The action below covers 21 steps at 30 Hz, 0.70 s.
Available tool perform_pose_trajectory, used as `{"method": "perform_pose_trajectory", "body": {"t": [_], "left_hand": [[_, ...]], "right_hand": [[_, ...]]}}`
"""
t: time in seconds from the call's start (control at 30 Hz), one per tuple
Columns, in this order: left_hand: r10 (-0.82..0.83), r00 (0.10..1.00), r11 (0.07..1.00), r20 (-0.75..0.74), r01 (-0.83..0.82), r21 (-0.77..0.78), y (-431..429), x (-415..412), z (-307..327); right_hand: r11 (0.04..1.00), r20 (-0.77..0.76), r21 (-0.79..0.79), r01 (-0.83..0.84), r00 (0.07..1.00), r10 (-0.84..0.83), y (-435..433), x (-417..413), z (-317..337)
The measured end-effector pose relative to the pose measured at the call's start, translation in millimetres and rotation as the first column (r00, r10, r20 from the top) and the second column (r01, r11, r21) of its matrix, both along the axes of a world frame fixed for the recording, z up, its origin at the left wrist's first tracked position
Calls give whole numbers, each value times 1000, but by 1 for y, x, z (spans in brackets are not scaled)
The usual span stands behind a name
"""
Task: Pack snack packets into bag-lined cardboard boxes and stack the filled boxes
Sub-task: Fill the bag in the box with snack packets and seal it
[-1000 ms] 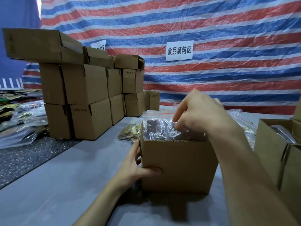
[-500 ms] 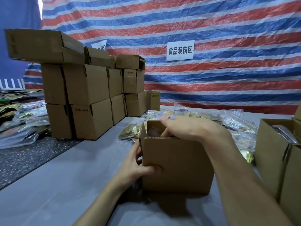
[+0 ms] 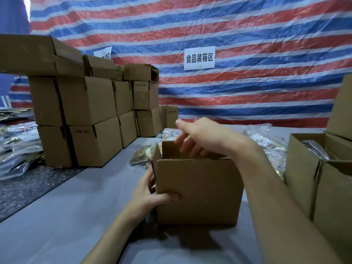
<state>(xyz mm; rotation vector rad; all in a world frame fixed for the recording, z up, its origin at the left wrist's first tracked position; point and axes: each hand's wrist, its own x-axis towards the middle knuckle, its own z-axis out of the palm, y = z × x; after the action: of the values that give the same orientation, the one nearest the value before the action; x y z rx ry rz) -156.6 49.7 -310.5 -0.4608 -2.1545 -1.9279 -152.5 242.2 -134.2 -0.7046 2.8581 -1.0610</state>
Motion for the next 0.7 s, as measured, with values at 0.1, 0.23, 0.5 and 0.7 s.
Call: {"method": "perform_pose_trajectory", "body": {"t": [0.1, 0.23, 0.5, 0.7], "left_hand": [[44, 999, 994, 10, -45, 102, -1, 0, 1], [111, 994, 984, 3, -110, 139, -1, 1, 2], [156, 988, 983, -8, -155, 100, -1, 2, 2], [157, 988, 980, -6, -155, 121, -2, 1, 2]], "right_hand": [[899, -309, -412, 148, 906, -291, 27, -10, 8], [680, -194, -592, 432, 742, -641, 58, -50, -20], [673, 66, -83, 734, 678, -732, 97, -95, -133], [620, 65, 240, 747, 625, -778, 91, -97, -134]]}}
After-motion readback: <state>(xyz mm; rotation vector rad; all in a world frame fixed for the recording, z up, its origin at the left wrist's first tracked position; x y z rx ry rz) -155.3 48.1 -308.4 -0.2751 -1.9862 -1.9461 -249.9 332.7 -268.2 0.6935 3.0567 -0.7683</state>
